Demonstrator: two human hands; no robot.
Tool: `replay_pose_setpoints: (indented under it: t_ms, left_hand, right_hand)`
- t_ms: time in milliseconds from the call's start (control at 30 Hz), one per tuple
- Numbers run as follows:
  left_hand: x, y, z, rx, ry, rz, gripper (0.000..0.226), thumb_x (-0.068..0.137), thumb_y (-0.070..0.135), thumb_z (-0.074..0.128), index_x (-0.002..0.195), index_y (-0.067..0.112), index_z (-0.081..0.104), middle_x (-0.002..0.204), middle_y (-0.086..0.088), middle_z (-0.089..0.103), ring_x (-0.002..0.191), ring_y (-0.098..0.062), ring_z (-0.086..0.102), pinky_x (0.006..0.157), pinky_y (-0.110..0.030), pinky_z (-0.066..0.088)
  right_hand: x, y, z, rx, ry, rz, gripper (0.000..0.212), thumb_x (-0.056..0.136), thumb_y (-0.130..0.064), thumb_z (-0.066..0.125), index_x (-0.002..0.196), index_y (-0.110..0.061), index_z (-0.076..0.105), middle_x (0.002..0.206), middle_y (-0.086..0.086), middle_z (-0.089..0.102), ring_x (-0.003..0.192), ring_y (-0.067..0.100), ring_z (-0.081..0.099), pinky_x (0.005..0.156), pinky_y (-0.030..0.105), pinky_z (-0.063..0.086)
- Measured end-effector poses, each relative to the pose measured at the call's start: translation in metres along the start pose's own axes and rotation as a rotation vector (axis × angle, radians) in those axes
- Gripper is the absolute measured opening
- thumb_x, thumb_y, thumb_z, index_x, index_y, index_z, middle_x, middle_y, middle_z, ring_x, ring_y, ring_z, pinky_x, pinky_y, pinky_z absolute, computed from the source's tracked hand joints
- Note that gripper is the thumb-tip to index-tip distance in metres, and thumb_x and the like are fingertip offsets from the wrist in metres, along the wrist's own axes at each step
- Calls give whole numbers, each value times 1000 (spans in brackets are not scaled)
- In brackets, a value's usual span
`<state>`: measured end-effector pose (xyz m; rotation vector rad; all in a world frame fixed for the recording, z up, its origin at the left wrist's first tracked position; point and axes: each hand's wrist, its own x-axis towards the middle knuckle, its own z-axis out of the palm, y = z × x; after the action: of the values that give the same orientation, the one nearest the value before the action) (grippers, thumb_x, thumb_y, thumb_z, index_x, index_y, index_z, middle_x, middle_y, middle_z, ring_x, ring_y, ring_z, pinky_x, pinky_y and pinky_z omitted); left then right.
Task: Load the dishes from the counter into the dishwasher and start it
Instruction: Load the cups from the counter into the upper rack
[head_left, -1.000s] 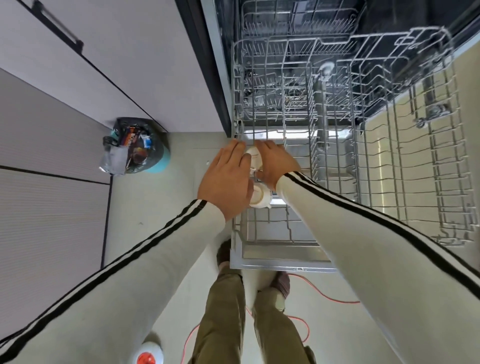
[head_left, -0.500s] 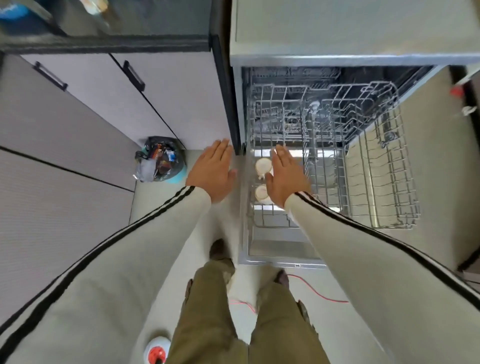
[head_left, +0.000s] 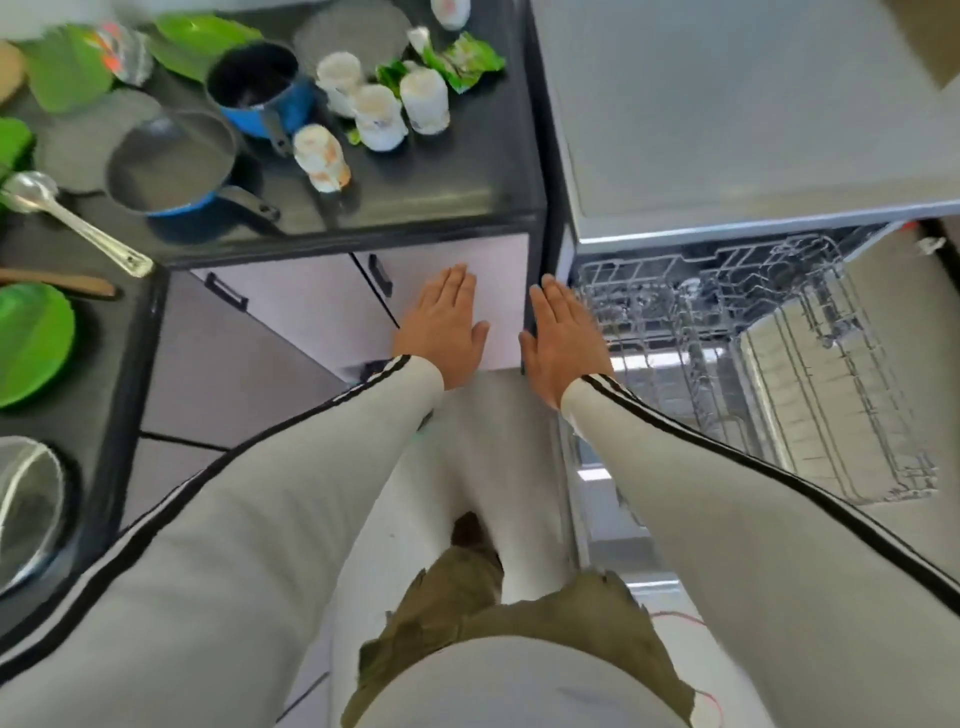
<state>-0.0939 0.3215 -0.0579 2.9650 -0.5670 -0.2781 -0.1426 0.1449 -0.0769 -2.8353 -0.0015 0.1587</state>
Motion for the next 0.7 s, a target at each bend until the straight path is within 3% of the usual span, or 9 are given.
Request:
replay_pose_setpoints:
  t_ms: [300,533,700]
  left_hand:
    - [71,-92,-49,8,141,-89,71,102,41,36,157,6,10,166,-10,5,153,-24,3,125,-39,7]
    - [129,-136,-66,20,314,-274,76,94,39,53,154,6,19,162,-19,16,151,-33,11,123,-47,15]
    - [160,-158,-83,82,317,-385,78,91,36,58,152,6,21,161,-19,17,151,-35,10,124,-49,9]
  right_hand:
    - [128,-71,-30,-1,109,-152,63,104,-37,35,157,-9,16,165,9,11,152,23,7,124,39,13]
    - [238,-106,-47,48,159,-245,66,95,-36,54,152,-16,29,160,9,26,147,27,23,120,44,26]
    - [314,-132,-67,-22,132,-390,74,89,-40,63,151,-18,29,158,9,27,146,29,23,119,44,19]
